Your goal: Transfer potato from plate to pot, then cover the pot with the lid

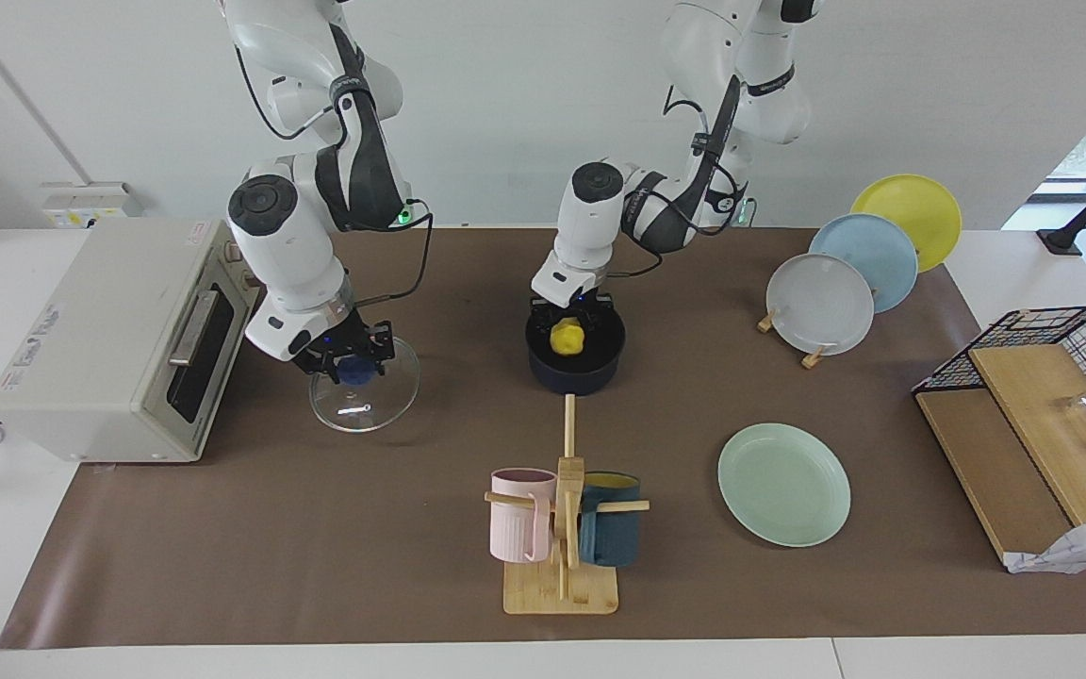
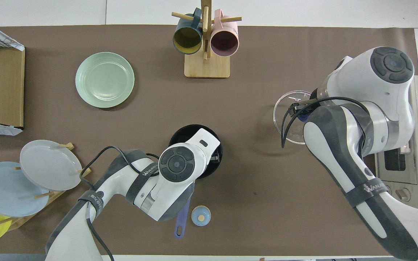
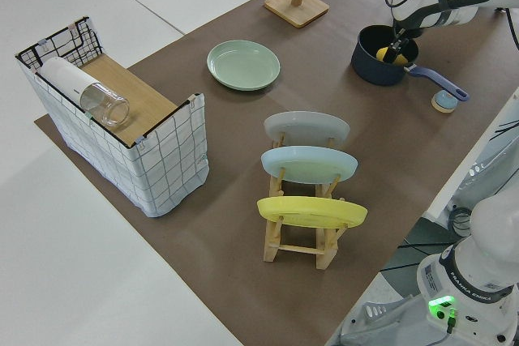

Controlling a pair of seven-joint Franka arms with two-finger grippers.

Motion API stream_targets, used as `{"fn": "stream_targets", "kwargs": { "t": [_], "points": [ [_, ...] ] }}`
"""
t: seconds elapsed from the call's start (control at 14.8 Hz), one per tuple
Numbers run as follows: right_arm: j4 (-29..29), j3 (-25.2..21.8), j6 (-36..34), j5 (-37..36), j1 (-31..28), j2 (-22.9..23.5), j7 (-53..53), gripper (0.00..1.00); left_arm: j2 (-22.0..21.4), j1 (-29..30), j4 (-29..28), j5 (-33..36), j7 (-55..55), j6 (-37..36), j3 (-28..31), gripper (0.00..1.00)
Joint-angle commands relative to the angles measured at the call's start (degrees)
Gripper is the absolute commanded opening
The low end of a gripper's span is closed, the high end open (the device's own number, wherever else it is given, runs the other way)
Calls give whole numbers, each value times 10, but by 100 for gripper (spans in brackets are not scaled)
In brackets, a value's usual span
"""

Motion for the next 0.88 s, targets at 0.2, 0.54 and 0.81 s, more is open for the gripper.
{"fn": "stream_targets", "kwargs": {
  "t": [0.2, 0.54, 0.81],
  "points": [
    [18, 2, -14, 9, 29, 6, 49, 0, -23, 31, 49, 1, 42, -104, 6, 99],
    [27, 2, -16, 9, 61, 6, 110, 0, -98, 116, 140, 1, 81, -270, 7, 100],
    [60, 2, -28, 4, 142, 8, 242, 0, -152, 235, 211, 0, 204, -383, 8, 100]
  ]
}}
